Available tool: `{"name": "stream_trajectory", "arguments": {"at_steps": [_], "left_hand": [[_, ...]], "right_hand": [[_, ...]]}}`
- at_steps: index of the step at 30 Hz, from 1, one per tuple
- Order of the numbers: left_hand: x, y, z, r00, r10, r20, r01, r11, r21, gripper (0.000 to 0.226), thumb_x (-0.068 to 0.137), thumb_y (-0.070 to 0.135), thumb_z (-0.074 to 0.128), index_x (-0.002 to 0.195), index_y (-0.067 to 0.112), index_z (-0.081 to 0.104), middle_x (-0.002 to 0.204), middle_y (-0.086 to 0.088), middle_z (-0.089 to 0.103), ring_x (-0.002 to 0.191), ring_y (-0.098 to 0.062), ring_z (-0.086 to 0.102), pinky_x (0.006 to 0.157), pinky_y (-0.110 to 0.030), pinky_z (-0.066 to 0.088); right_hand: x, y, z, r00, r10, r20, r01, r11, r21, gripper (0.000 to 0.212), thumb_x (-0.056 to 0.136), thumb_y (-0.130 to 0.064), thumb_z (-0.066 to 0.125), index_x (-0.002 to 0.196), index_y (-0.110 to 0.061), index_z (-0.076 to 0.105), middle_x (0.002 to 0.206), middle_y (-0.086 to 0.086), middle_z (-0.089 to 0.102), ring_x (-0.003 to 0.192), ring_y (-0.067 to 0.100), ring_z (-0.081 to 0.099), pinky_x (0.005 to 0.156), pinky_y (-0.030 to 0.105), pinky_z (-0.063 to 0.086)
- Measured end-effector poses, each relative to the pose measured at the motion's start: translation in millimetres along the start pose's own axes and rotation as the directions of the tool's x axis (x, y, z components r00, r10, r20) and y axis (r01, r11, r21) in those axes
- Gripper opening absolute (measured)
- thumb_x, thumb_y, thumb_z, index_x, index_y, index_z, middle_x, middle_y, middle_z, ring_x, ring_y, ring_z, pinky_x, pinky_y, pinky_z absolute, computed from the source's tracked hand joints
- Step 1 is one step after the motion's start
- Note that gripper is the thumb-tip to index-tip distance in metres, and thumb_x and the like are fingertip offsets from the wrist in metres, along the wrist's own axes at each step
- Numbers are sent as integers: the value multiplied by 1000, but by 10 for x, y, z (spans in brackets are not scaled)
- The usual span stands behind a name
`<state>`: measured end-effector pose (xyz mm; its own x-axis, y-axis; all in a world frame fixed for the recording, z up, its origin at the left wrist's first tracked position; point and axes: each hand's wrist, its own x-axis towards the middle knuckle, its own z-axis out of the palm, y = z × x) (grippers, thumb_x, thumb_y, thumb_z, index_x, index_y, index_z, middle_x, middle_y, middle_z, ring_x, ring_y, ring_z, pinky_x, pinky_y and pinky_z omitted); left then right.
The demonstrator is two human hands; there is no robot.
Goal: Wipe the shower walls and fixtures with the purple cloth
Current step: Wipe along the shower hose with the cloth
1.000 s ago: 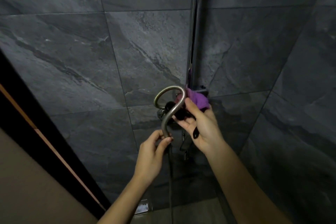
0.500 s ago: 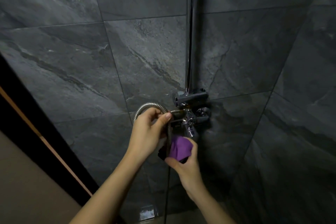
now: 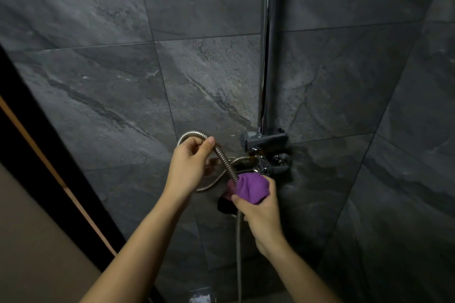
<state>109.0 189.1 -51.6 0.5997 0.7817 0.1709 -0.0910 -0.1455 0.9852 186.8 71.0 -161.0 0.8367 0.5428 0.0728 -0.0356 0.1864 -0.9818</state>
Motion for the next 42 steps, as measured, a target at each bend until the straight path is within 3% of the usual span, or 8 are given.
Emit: {"name": "stream_trajectory", "arguments": {"at_steps": [3,7,10,14,19,34,39,42], "left_hand": [[-62,-43,-64,998,-49,38,51,998,-38,15,99,22,54,97,9,61,94,-6,72,73,-20,72,55,-19,51],[-150,-209,-104,996,-68,63,66,997,27,8,100,19,51,98,16,58,94,-2,72,74,-18,66,56,-19,49],[-225,-347,-103,995,-60,84,50,993,109,12,101,22,50,108,16,58,91,3,71,80,-21,65,61,-20,49],[-386,-479,-30,972,-79,222,43,986,161,20,101,33,47,113,24,58,100,1,74,89,-19,69,71,-22,51],[-470,-595,107,919,32,392,-209,884,419,15,96,41,54,106,31,59,95,9,68,89,-4,64,85,-34,52],[-705,-313,136,944,194,268,-325,700,636,15,98,49,42,110,44,50,96,20,63,94,-7,61,79,-38,50],[-702,-167,55,940,218,262,-337,710,618,15,98,48,44,111,48,50,92,23,61,93,-5,61,80,-37,50],[-645,-133,-16,945,224,237,-324,736,595,17,97,51,43,110,47,53,92,21,65,91,-6,63,80,-41,52]], "right_hand": [[50,-156,26,1000,11,-15,-10,999,52,61,58,-21,81,109,-41,52,113,9,65,89,18,62,62,27,51],[154,-453,88,1000,-1,-17,4,991,130,62,61,-15,81,113,-34,54,112,6,68,101,29,68,85,50,57],[247,-744,152,999,-34,-13,36,990,139,66,52,-23,82,111,-32,54,110,6,69,100,30,69,83,61,55],[358,-1123,195,997,-75,27,70,985,156,56,70,-2,78,114,-24,51,112,11,67,98,33,69,78,51,60],[443,-1508,297,991,-66,118,32,963,269,52,81,8,68,123,-15,48,115,17,65,91,33,72,62,43,61],[614,-1112,78,976,78,204,-148,922,358,49,86,9,62,132,1,47,117,27,65,95,35,71,67,41,60],[530,-944,70,947,181,266,-296,813,502,50,85,-19,68,130,-5,52,117,22,67,104,36,68,86,54,56],[478,-808,83,947,216,237,-318,723,614,67,78,-36,66,133,-2,46,108,19,71,89,30,73,70,49,60]]}}
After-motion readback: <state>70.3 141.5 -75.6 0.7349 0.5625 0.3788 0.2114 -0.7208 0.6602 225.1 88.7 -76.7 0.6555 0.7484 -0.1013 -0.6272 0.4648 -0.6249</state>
